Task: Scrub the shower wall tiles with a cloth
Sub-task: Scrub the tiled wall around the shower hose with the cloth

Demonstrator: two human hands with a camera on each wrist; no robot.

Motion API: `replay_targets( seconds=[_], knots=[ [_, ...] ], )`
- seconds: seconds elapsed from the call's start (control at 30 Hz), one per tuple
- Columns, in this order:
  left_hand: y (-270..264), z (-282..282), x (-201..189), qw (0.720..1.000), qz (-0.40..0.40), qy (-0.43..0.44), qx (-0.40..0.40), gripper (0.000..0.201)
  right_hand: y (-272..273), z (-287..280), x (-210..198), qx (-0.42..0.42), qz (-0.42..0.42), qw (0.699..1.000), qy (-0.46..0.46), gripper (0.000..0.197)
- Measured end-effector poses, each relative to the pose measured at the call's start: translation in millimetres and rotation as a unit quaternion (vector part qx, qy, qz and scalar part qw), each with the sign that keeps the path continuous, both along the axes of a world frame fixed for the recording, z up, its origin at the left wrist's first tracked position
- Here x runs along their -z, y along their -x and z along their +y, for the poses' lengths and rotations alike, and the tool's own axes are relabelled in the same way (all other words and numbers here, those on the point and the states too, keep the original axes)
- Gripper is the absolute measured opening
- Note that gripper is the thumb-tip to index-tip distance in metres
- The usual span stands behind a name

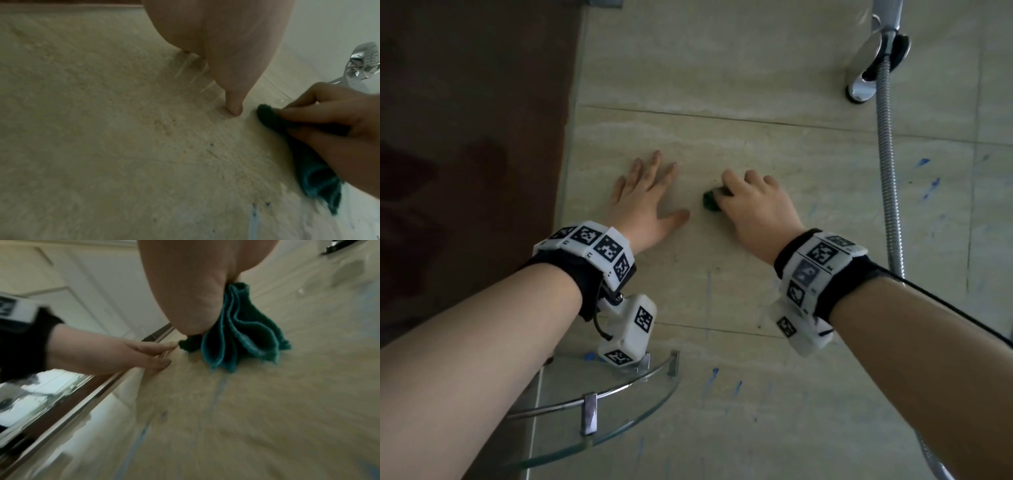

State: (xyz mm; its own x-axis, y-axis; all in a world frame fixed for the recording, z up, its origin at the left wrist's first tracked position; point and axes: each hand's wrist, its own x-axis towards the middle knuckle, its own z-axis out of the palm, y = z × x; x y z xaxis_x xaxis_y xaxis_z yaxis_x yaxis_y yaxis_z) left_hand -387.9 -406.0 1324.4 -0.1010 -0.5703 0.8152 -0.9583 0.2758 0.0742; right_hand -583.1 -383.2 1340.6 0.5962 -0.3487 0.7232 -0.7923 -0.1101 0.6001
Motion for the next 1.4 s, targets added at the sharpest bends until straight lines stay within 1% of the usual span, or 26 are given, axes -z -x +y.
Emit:
replay_targets(
  seconds=[0.1, 0.17, 0.23, 0.27, 0.33, 0.43, 0.5, 0.53, 0.57, 0.6, 0.63, 0.67, 0.73, 0.8, 0.83, 0.87, 0.93, 1.0, 1.07, 1.13, 1.23, 1.3, 1.33, 1.4],
  knots=[
    [-1.9, -2.4, -2.1, 1.0, -0.007, 0.0, -0.013, 0.079, -17.7, -2.6, -21.7, -0.012, -0.079, 0.997, 0.021, 0.036],
    [-1.9, -2.6, -2.4, 1.0, -0.009, -0.004, -0.017, 0.079, -27.8, -3.4, -30.3, -0.029, -0.133, 0.991, 0.008, 0.033],
    [-1.0, -2.4, -2.8, 1.0, -0.005, -0.007, -0.015, 0.079, -34.9, -2.9, -30.5, -0.041, -0.153, 0.987, 0.001, 0.032],
    [-0.5, -1.8, -2.5, 1.0, 0.002, -0.005, -0.01, 0.079, -37.7, -2.7, -27.5, -0.046, -0.14, 0.989, -0.001, 0.032],
    [2.0, 0.1, -1.2, 1.0, 0.027, 0.008, 0.009, 0.075, -39.0, -6.6, -14.1, -0.06, -0.082, 0.995, -0.005, 0.033],
    [8.2, 3.4, 0.6, 0.995, 0.073, 0.036, 0.049, 0.064, -28.0, -8.9, 18.3, -0.08, 0.023, 0.997, 0.002, 0.033],
    [12.0, 3.8, 0.4, 0.993, 0.089, 0.05, 0.056, 0.059, -11.3, -14.4, 39.3, -0.095, 0.103, 0.99, 0.001, 0.026],
    [13.8, 4.1, -0.9, 0.993, 0.09, 0.055, 0.052, 0.057, -1.9, -17.9, 47.2, -0.093, 0.135, 0.986, 0.0, 0.03],
    [15.9, 3.6, -2.5, 0.993, 0.09, 0.059, 0.046, 0.056, 6.3, -18.1, 50.4, -0.088, 0.15, 0.985, -0.005, 0.035],
    [18.0, 3.5, -4.9, 0.993, 0.088, 0.062, 0.04, 0.055, 12.6, -14.6, 48.8, -0.081, 0.146, 0.986, -0.011, 0.038],
    [20.9, 3.7, -7.3, 0.994, 0.086, 0.063, 0.036, 0.054, 18.0, -11.6, 45.3, -0.076, 0.118, 0.99, -0.023, 0.04],
    [24.5, 3.8, -9.8, 0.994, 0.083, 0.062, 0.035, 0.053, 22.7, -8.3, 40.7, -0.072, 0.069, 0.994, -0.036, 0.042],
    [32.6, 3.9, -16.1, 0.995, 0.072, 0.055, 0.036, 0.053, 31.1, -4.4, 30.8, -0.09, -0.052, 0.993, -0.05, 0.041],
    [39.8, 3.1, -23.1, 0.996, 0.064, 0.046, 0.028, 0.054, 40.6, 0.2, 21.0, -0.152, -0.176, 0.972, -0.027, 0.035],
    [42.3, 2.3, -26.0, 0.997, 0.065, 0.045, 0.021, 0.056, 46.1, 0.8, 16.4, -0.183, -0.218, 0.959, 0.0, 0.032],
    [43.7, 2.2, -28.3, 0.996, 0.071, 0.049, 0.014, 0.06, 51.2, 1.8, 11.6, -0.209, -0.248, 0.946, 0.024, 0.029],
    [42.6, 2.2, -30.7, 0.994, 0.095, 0.06, -0.003, 0.073, 55.8, 3.8, 0.9, -0.245, -0.266, 0.931, 0.048, 0.02],
    [36.6, 2.5, -32.6, 0.991, 0.124, 0.052, -0.022, 0.088, 51.9, 5.7, -8.7, -0.287, -0.256, 0.922, 0.05, 0.013],
    [28.5, 2.1, -34.8, 0.99, 0.136, 0.026, -0.033, 0.099, 39.1, 6.0, -16.6, -0.318, -0.248, 0.914, 0.035, 0.016],
    [20.3, 1.3, -36.7, 0.992, 0.118, 0.01, -0.034, 0.103, 20.8, 3.7, -23.4, -0.332, -0.221, 0.917, 0.014, 0.021],
    [7.5, 2.1, -37.6, 0.996, 0.08, -0.008, -0.029, 0.107, -9.9, -2.4, -34.1, -0.333, -0.162, 0.929, -0.002, 0.024],
    [0.5, 2.0, -37.9, 0.998, 0.059, -0.015, -0.032, 0.11, -30.2, -3.9, -41.2, -0.316, -0.124, 0.94, -0.013, 0.029],
    [-1.3, 1.8, -38.0, 0.998, 0.053, -0.013, -0.036, 0.111, -38.8, -4.2, -43.5, -0.293, -0.103, 0.95, -0.025, 0.033],
    [-2.5, 0.7, -36.9, 0.998, 0.052, -0.006, -0.037, 0.113, -49.5, -6.4, -45.1, -0.2, -0.047, 0.978, -0.029, 0.046]
  ],
)
